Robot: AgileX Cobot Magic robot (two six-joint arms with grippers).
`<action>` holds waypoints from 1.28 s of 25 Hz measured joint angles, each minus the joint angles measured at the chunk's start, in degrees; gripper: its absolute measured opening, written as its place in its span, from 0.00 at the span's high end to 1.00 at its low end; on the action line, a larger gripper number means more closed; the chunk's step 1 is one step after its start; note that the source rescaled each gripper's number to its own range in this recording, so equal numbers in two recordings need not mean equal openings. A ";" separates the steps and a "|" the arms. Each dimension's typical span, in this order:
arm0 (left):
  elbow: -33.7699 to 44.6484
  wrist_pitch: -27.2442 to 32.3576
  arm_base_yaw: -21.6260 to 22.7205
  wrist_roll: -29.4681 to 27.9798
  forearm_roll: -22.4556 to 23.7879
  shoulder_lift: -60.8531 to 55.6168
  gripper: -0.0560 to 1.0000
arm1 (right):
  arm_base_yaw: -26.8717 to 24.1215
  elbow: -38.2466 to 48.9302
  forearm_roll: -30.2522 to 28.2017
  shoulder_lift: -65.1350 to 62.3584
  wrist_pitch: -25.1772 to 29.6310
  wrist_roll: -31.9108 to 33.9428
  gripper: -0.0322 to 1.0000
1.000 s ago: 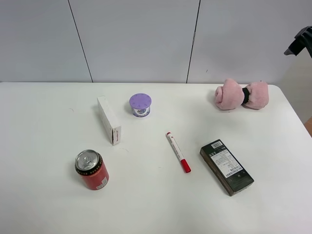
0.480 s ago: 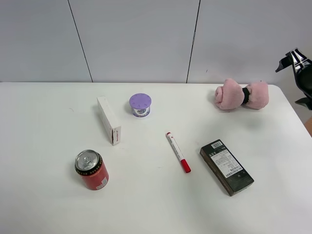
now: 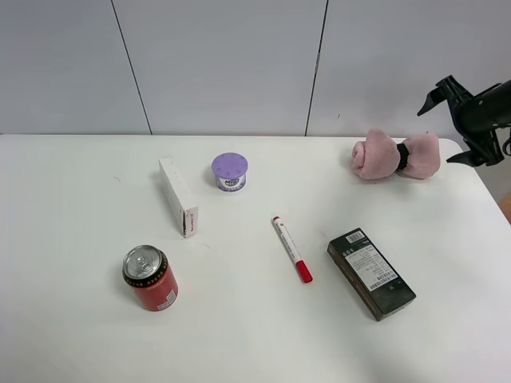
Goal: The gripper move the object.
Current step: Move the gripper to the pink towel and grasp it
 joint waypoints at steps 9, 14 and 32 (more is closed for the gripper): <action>0.00 0.00 0.00 0.00 0.00 0.00 0.00 | -0.04 -0.02 1.15 8.59 -2.93 8.75 0.00; 0.00 0.00 0.00 0.00 0.00 0.00 0.00 | -0.06 -3.43 1.61 12.35 -4.77 11.18 0.00; 0.00 0.00 0.00 0.00 0.00 0.00 0.00 | -0.06 -18.82 -1.63 22.46 3.97 11.79 0.11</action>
